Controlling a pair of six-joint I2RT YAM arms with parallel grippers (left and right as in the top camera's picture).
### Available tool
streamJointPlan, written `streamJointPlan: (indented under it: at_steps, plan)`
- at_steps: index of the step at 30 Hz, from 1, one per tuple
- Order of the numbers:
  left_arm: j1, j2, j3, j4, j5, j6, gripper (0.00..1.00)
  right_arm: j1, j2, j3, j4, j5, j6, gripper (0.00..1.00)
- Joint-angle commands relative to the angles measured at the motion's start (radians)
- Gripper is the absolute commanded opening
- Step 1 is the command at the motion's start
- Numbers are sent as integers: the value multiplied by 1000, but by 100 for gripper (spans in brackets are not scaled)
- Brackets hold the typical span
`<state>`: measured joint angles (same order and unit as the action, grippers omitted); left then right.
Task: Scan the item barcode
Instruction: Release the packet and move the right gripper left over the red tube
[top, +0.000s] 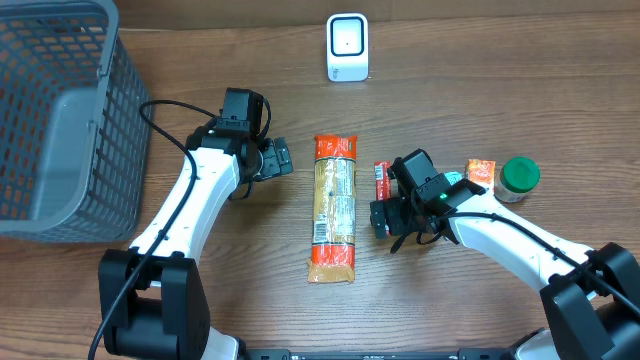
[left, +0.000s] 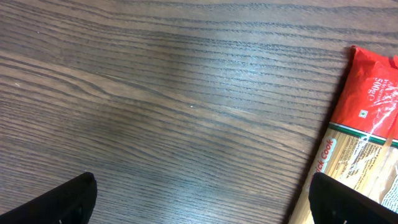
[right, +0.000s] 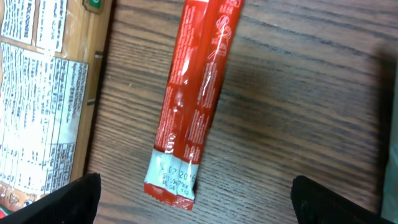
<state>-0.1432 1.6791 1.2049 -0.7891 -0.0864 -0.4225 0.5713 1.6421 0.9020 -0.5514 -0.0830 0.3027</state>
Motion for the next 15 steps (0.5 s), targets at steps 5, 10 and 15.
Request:
streamJointPlan:
  at_steps: [5,10,15]
  plan:
    - [-1,-12,9,1,2,-4,100,6,19,-6,13,30,8,99]
    - [-1,-12,9,1,2,-4,100,6,57,-6,35,29,9,95]
    - [-1,-12,9,1,2,-4,100,6,96,-6,36,32,8,86]
